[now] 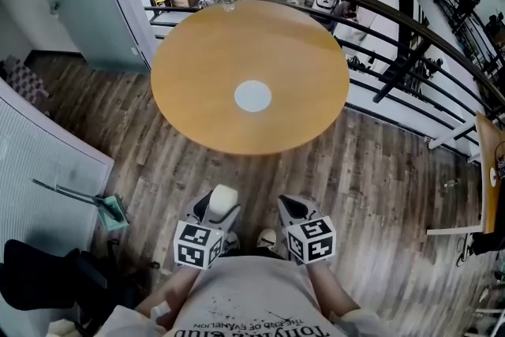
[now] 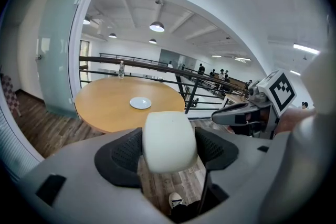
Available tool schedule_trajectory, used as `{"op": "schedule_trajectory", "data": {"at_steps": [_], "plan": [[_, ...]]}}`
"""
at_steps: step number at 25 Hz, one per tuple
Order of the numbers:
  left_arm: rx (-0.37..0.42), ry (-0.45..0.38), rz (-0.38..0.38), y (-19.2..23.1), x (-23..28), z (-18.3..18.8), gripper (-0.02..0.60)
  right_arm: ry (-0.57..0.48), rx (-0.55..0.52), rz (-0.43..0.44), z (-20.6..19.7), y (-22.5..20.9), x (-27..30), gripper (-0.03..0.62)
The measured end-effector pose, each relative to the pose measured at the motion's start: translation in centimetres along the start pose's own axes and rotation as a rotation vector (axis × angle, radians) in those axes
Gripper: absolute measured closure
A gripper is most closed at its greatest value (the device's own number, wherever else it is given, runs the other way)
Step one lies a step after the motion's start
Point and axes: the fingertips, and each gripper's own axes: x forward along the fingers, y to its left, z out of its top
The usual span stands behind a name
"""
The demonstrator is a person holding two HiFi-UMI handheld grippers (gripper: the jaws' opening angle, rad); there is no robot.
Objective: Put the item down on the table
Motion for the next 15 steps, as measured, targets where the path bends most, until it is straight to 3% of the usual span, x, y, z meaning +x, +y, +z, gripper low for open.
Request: {"op": "schedule_trajectory", "data": {"at_steps": [15], "plan": [[0.027, -0.012, -0.036, 4.4, -2.8, -0.3, 0.252, 0.002, 0.026, -0.081, 0.5, 3.1, 2.0, 0.568]]}}
